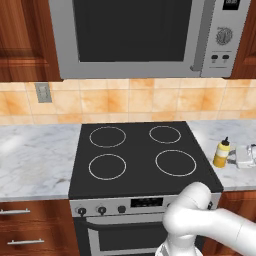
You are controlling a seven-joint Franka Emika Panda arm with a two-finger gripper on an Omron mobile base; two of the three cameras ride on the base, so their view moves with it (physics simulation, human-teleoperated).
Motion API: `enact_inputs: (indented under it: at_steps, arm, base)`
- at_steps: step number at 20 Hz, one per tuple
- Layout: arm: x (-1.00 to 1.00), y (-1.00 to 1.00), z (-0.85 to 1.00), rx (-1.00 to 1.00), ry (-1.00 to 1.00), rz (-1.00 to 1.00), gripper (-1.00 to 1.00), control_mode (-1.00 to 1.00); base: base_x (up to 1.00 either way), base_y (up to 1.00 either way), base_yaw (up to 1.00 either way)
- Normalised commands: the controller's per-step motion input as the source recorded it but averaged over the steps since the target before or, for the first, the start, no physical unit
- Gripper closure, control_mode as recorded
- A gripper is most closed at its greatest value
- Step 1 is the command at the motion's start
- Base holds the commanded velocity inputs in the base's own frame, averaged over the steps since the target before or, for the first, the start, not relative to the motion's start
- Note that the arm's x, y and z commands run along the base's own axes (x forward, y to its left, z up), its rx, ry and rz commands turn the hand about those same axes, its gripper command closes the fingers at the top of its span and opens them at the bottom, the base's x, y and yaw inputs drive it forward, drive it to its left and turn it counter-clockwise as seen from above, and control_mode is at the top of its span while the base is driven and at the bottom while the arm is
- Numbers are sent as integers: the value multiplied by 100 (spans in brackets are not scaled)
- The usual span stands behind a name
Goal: Take 2 condiments from the cabinet and move them on the counter near the stove.Make sure the condiments are lined up with each other, next to each other.
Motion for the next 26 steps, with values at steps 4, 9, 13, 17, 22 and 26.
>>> enact_inputs:
  at_steps: [4, 9, 13, 17, 22, 26]
  arm:
    - [-26, 0, 43, 0, -7, 0, -100, -100]
    - [-42, 0, 69, -5, -8, 0, -100, -100]
    - [-33, 7, 86, -13, -3, -11, -100, -100]
    - [-26, 35, 88, -19, 2, -26, -100, -100]
    - [-13, 73, 81, -27, 17, -33, -100, -100]
    - [0, 87, 57, -28, 27, -36, -100, -100]
  base:
    - [0, 0, 0]
    - [0, 0, 0]
    - [0, 0, 0]
    - [0, 0, 0]
    - [0, 0, 0]
    - [0, 0, 0]
